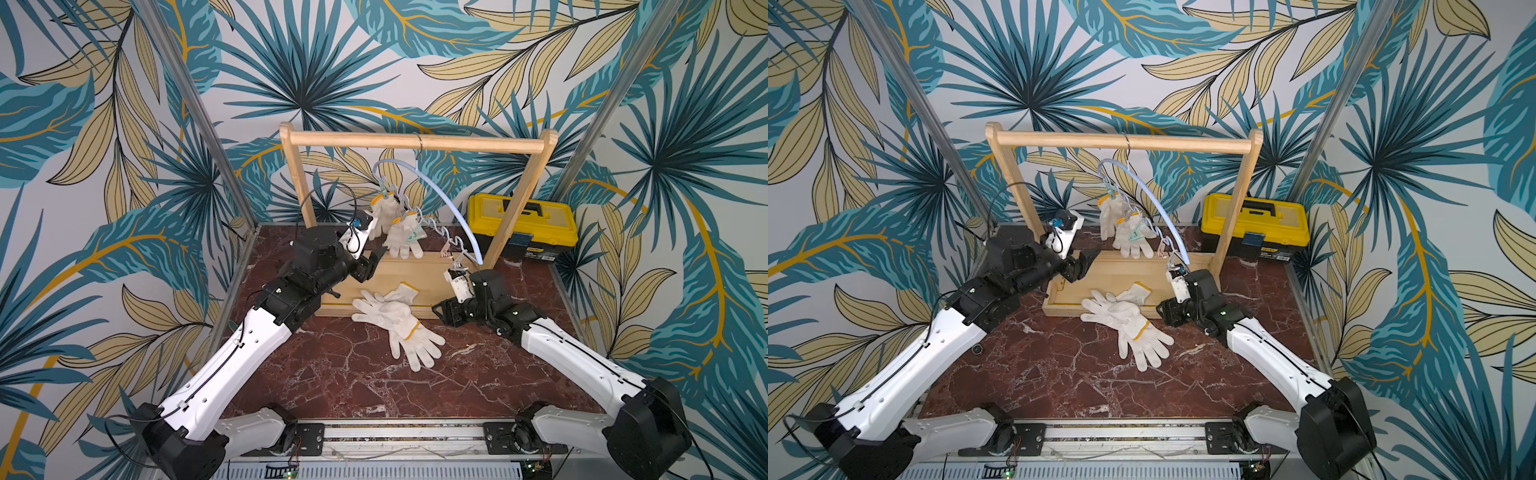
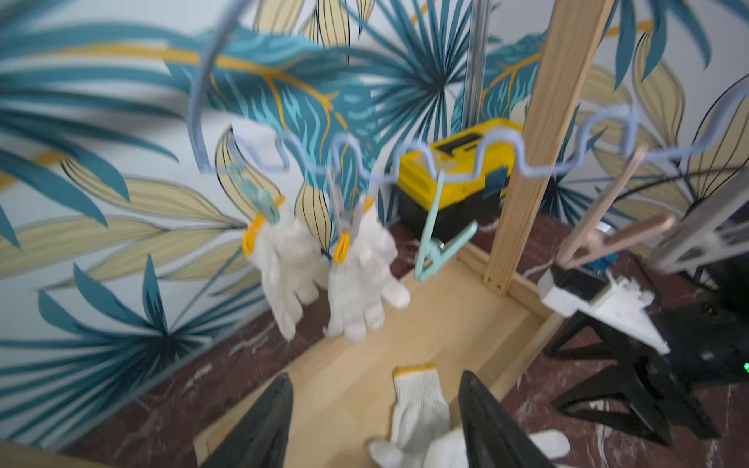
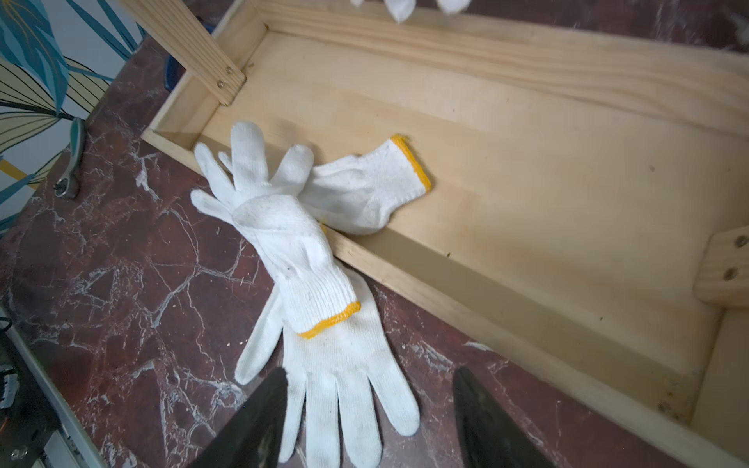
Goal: Clip the gloves onto a hanger to dry
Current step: Pick up the glove from the center of the board.
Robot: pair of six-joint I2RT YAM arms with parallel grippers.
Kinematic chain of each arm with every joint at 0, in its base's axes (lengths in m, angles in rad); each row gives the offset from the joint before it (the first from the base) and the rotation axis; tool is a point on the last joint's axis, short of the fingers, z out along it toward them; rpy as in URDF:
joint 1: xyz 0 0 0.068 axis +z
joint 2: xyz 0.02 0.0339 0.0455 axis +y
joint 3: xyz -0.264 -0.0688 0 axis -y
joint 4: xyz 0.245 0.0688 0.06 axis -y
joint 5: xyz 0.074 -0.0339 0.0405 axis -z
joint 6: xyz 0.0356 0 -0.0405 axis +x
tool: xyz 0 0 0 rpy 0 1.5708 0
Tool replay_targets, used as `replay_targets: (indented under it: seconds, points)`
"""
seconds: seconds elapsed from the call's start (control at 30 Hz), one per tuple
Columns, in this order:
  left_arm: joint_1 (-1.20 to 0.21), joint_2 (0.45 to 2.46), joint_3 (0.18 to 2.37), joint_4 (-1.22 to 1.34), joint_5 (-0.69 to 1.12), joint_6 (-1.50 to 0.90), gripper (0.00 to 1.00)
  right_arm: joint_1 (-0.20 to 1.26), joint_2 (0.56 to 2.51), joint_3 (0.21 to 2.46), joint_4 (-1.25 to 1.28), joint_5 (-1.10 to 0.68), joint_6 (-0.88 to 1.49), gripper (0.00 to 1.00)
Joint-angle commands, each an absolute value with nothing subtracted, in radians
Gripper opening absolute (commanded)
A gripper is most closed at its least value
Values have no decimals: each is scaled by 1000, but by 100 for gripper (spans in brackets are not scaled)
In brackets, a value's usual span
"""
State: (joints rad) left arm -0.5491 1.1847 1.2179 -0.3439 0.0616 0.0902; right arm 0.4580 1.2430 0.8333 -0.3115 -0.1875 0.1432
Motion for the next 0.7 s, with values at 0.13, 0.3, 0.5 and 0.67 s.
replay_targets:
  seconds: [0.13, 0.3, 0.5, 0.67]
  points:
    - [-552, 1119, 919, -310, -6, -17, 65, 457, 1376, 786, -176, -307, 224, 60]
    - [-552, 1092, 817, -281, 43, -8, 65, 456, 1545, 828, -63, -395, 268, 56]
    - [-557, 1044, 758, -227, 116, 38, 67, 459, 1688, 878, 9, -459, 285, 54]
    - [-571, 1049, 741, -194, 134, 59, 68, 462, 1747, 920, 37, -501, 292, 50]
